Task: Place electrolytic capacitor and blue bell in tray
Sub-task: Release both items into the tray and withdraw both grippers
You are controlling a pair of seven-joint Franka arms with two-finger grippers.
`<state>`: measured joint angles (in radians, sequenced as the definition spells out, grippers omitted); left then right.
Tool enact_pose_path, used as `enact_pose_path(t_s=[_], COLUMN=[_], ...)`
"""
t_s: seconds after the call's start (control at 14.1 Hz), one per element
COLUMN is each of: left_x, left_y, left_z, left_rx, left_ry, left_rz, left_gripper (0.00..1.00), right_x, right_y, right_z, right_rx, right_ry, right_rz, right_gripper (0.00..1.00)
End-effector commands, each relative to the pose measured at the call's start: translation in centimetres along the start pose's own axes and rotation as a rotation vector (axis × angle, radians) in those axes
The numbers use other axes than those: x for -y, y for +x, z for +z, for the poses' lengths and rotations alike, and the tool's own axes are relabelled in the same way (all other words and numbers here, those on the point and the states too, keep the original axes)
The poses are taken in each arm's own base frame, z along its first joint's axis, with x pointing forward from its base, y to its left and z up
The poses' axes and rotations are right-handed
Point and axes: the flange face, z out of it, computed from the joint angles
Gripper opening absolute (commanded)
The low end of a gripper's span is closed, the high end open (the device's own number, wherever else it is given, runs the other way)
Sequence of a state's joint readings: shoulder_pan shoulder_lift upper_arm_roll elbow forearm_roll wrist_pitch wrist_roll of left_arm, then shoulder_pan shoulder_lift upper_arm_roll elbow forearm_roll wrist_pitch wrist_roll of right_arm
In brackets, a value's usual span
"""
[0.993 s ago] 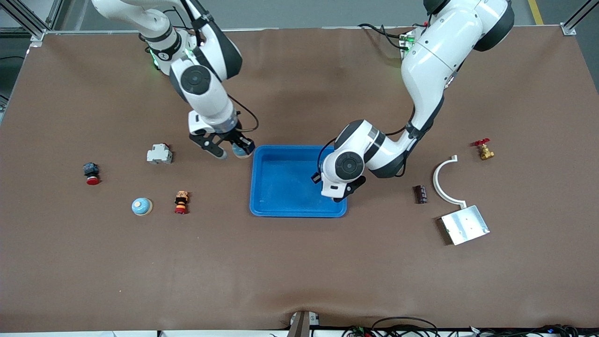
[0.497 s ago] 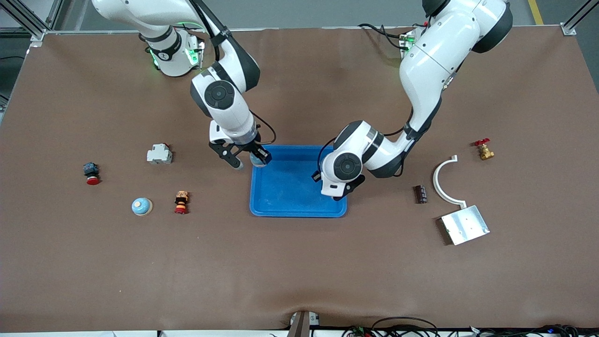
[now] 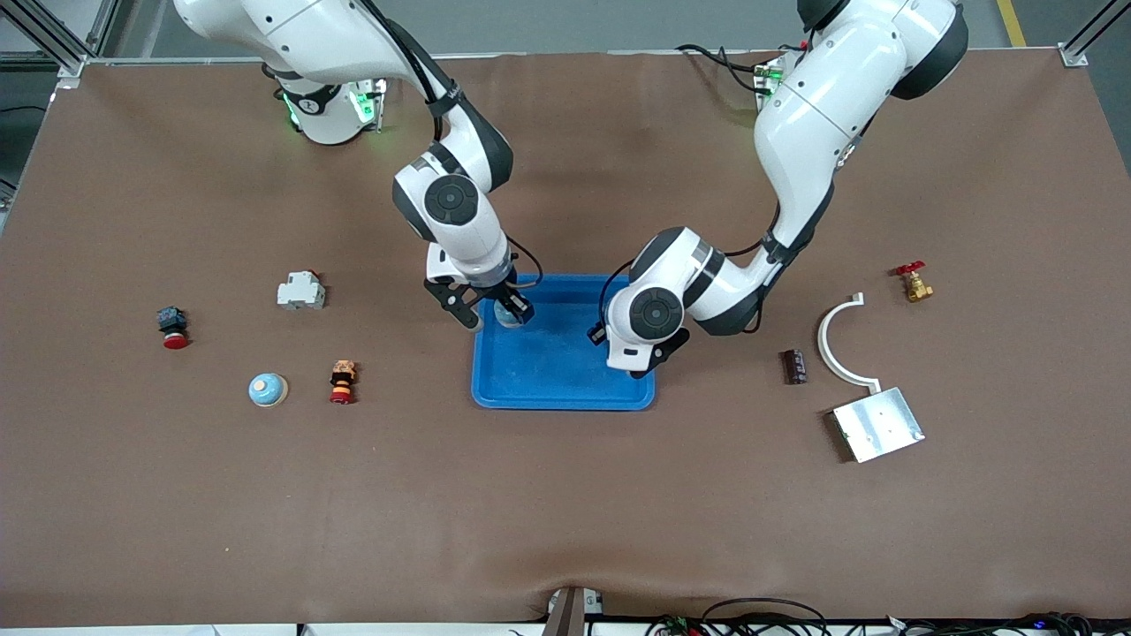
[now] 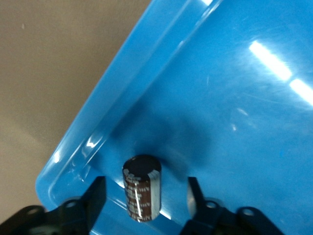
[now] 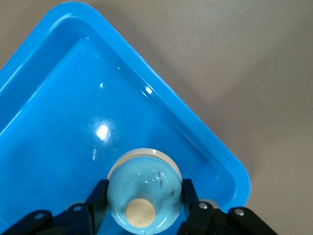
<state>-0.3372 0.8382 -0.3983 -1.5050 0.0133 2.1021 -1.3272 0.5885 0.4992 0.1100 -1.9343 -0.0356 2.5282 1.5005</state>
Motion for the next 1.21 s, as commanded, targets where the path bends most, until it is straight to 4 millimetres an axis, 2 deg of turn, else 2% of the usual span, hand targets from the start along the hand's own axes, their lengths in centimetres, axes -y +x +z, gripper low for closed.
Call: enact_pose_path(t_s=[0.0, 0.28, 0.5, 0.57, 0.78, 0.85, 0.92, 1.14], left_x=[0.3, 2.0, 3.8, 4.6, 7.5, 8.4, 9.8, 14.2], left_y=[-1.2, -3.6, -4.8, -4.8, -3.0, -2.2, -1.2, 1.7], left_z=[-2.6, -9.7, -14.5, -15.6, -19.4, -20.7, -22.3, -26.6], left_rx=[-0.028, -0.069, -0.112, -0.114, -0.108, -0.112, -0.119, -0.139], left_ry=[0.021, 0.052, 0.086, 0.107, 0.149, 0.144, 0.137, 0.118], left_rz=[-0.003, 0.025, 0.055, 0.086, 0.173, 0.185, 0.202, 0.337], left_gripper=[1.00, 1.00, 1.00, 1.00, 1.00, 1.00, 1.00, 1.00], right_x=[1.7, 2.4, 2.3, 2.2, 2.2, 2.2, 2.4, 2.6], right_y=[-1.0, -1.4, -1.5, -1.4, -1.4, -1.1, -1.2, -1.1], right_z=[1.6, 3.8, 4.5, 4.7, 4.9, 4.9, 4.7, 4.1], right_rx=[-0.033, -0.031, -0.029, -0.029, -0.030, -0.028, -0.028, -0.031], right_ry=[-0.001, -0.014, -0.021, -0.024, -0.028, -0.027, -0.024, -0.026], right_rz=[0.023, 0.046, 0.045, 0.046, 0.045, 0.050, 0.051, 0.047], right_gripper=[0.00, 0.00, 0.00, 0.00, 0.00, 0.31, 0.99, 1.00])
